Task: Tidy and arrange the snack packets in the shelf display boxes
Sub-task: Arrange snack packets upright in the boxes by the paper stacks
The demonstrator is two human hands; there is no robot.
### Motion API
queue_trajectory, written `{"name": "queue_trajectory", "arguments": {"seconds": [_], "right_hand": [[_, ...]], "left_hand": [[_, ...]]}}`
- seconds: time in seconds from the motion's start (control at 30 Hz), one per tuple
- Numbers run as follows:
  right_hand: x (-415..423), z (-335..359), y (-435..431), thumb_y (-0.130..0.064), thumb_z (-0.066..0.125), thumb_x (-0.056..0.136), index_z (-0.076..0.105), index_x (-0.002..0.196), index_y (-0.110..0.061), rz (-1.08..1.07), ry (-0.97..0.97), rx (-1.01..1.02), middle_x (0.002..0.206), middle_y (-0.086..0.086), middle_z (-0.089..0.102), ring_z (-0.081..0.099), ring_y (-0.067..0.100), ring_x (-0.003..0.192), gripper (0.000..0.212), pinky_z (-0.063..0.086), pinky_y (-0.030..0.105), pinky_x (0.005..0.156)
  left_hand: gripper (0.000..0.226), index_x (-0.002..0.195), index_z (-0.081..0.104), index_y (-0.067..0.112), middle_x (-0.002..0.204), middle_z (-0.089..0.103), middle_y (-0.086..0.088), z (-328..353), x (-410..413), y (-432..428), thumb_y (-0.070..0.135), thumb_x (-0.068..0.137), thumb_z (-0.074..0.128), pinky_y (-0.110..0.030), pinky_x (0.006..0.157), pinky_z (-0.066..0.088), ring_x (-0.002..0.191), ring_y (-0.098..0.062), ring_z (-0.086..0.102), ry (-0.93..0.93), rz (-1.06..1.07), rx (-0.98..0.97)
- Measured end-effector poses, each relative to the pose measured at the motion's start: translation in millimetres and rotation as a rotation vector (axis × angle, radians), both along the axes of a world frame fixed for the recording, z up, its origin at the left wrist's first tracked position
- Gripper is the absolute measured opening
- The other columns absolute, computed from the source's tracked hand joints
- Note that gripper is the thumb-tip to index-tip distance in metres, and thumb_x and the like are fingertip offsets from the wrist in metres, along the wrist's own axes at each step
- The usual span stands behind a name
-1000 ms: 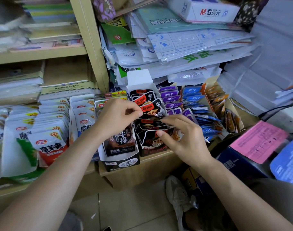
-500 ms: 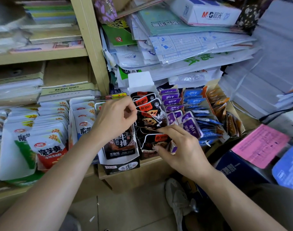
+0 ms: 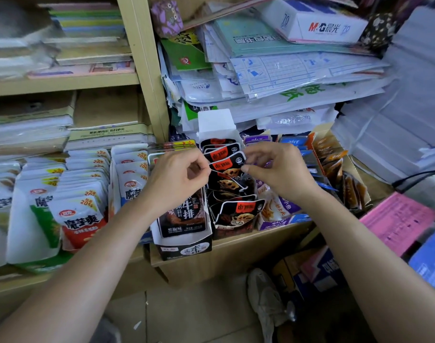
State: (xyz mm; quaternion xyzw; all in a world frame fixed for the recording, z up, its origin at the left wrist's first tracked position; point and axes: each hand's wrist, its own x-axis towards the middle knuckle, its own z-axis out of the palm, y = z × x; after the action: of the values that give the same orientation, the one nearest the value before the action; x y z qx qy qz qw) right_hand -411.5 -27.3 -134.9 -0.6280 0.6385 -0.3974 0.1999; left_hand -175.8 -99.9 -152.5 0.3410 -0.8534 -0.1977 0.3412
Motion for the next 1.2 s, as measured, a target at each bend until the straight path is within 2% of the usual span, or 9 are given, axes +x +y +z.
{"name": "queue_trajectory", "arguments": {"seconds": [0.23,0.33,0.43,0.57,0.63,0.73,0.87,1.07,1.2], "right_hand": [[11,-3,-17,-0.026,0.085,0.079,0.061,0.076,-0.021,0.072,0.208,-0.069,0.077,-0.005,0.061,0.060,0.012,0.068,0.025,0.048,0.026,0.064],[4,-6,-17,-0.015,0.079,0.086,0.059,0.079,-0.008,0.044,-0.026,-0.006,0.070,0.009,0.068,0.070,0.014,0.062,0.022,0.053,0.024,0.061],[1,-12,-14,-0.006,0.071,0.091,0.050,0.083,0.003,0.015,-0.342,-0.007,0.080,0.040,0.060,0.073,0.037,0.077,0.024,0.060,0.026,0.068],[6,-21,-3,-0.001,0.066,0.093,0.049,0.080,-0.003,-0.004,-0.589,0.002,0.089,0.045,0.058,0.073,0.038,0.086,0.022,0.062,0.032,0.073],[6,-24,1,-0.001,0.066,0.093,0.049,0.080,-0.005,-0.012,-0.626,0.041,0.092,0.040,0.062,0.074,0.035,0.086,0.022,0.062,0.047,0.077],[4,-27,-1,-0.010,0.072,0.091,0.053,0.084,-0.001,0.008,-0.430,0.093,0.079,0.020,0.072,0.075,0.031,0.075,0.022,0.055,0.069,0.072],[11,-23,-6,-0.017,0.079,0.086,0.060,0.074,-0.014,0.007,-0.111,0.038,0.054,-0.005,0.065,0.059,0.006,0.045,0.023,0.048,0.025,0.050],[10,-24,-10,-0.024,0.083,0.081,0.065,0.070,-0.020,-0.089,0.082,0.017,0.064,0.002,0.070,0.068,0.020,0.063,0.022,0.059,0.043,0.068],[12,-22,0,-0.027,0.081,0.083,0.076,0.089,-0.019,-0.135,0.071,-0.028,0.084,-0.005,0.072,0.068,0.008,0.073,0.011,0.060,0.035,0.074]], "left_hand": [[0.006,0.083,0.072,0.014,0.105,0.056,0.005,-4,6,3,0.016,0.089,0.073,-0.020,0.069,0.049,0.082,-0.009,0.059,-0.018,-0.064,-0.157],[0.005,0.094,0.077,0.018,0.102,0.061,0.008,-4,8,6,0.020,0.090,0.075,-0.027,0.066,0.053,0.082,-0.009,0.060,-0.039,-0.111,-0.180],[0.022,0.110,0.078,0.027,0.096,0.068,0.016,-3,6,9,0.034,0.089,0.073,-0.032,0.071,0.056,0.082,-0.003,0.061,-0.093,-0.129,-0.137],[0.015,0.092,0.079,0.028,0.091,0.068,0.016,-2,0,12,0.040,0.087,0.073,-0.035,0.074,0.055,0.086,-0.005,0.063,-0.104,-0.105,-0.149],[0.013,0.085,0.077,0.028,0.097,0.069,0.016,-3,-3,14,0.040,0.086,0.075,-0.035,0.076,0.056,0.092,-0.005,0.064,-0.106,-0.087,-0.140],[0.007,0.087,0.075,0.030,0.095,0.073,0.019,-3,-8,21,0.037,0.086,0.076,-0.034,0.070,0.059,0.087,0.000,0.065,-0.127,-0.090,-0.125],[0.020,0.104,0.078,0.033,0.090,0.074,0.019,-4,-12,23,0.036,0.085,0.078,-0.022,0.066,0.053,0.079,0.000,0.063,-0.189,-0.057,-0.098],[0.011,0.096,0.081,0.036,0.087,0.074,0.022,3,-12,21,0.031,0.087,0.077,-0.016,0.069,0.050,0.078,0.004,0.066,-0.256,-0.016,-0.034],[0.019,0.101,0.078,0.042,0.092,0.074,0.025,7,-8,13,0.033,0.084,0.080,-0.004,0.062,0.036,0.078,0.009,0.064,-0.313,-0.023,0.053]]}}
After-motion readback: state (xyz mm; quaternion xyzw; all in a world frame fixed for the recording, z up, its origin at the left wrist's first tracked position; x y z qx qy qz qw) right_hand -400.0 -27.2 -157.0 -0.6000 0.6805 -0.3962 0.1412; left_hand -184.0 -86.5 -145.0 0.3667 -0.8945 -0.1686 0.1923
